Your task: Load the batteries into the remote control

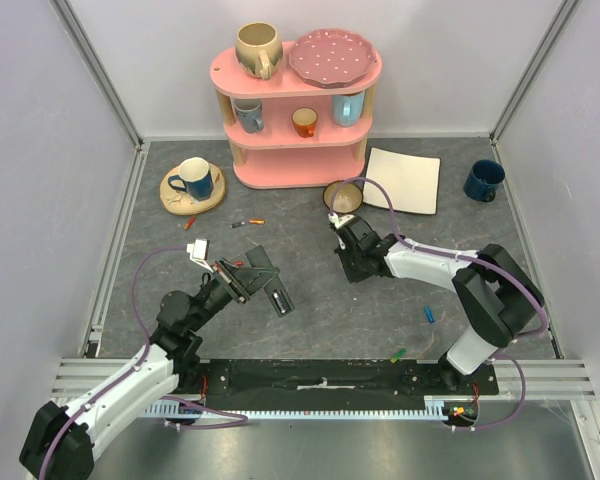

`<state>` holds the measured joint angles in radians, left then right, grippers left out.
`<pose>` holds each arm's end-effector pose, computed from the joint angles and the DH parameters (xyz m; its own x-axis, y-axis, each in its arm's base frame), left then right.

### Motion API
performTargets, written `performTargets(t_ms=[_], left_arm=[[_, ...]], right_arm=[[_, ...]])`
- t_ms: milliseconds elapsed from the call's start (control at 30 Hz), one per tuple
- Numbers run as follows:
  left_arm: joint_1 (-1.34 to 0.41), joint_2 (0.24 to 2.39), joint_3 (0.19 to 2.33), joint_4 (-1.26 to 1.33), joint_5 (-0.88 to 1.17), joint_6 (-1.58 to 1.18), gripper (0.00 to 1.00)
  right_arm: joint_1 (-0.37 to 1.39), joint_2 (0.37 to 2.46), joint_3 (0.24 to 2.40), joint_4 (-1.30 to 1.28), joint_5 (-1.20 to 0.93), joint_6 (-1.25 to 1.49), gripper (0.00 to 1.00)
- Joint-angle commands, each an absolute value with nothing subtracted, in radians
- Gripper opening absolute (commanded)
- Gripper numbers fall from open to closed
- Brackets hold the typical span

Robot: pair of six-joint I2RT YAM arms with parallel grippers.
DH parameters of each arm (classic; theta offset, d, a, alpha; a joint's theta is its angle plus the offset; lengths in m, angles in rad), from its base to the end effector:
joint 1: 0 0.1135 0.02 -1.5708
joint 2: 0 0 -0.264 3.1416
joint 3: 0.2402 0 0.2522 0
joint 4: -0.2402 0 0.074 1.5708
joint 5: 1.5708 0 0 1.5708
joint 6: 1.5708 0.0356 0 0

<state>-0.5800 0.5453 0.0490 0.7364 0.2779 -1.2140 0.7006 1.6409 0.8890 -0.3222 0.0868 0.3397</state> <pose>0.1146 -0.0868 0.2123 -0.6332 -0.6624 -0.4004 0.4483 0.1078 -0.8874 0.2394 0.1978 0.1571 -0.8372 -0.2717 -0.4747 -0.3518 0.9320 0.0869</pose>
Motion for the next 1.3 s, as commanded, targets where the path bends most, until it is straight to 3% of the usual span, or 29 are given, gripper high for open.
performTargets(t_ms=[0,233,500,767,1267], left_arm=[[-0.580,0.560,-0.078,0.782,0.262,-1.193,0.02],[-0.580,0.698,-0.032,0.894,0.271,-1.239,0.02],[-0.580,0.920,0.018,1.049,0.333,-1.325,0.02],[-0.581,1.138,0.017,1.334,0.364,-1.374,0.02],[-0.584,1.180,0.020,1.371,0.337,-1.350,0.02]], right_arm=[[0.704,1.667,0.894,-0.364,0.083,0.385,0.00],[0.706,1.453,0.848,-0.345,0.009,0.563,0.00],[0.758,1.220,1.001,-0.632,0.026,0.517,0.00],[0.847,1.246,1.121,-0.772,-0.115,0.483,0.00],[1.003,1.390,1.321,-0.787,-0.190,0.549,0.00]])
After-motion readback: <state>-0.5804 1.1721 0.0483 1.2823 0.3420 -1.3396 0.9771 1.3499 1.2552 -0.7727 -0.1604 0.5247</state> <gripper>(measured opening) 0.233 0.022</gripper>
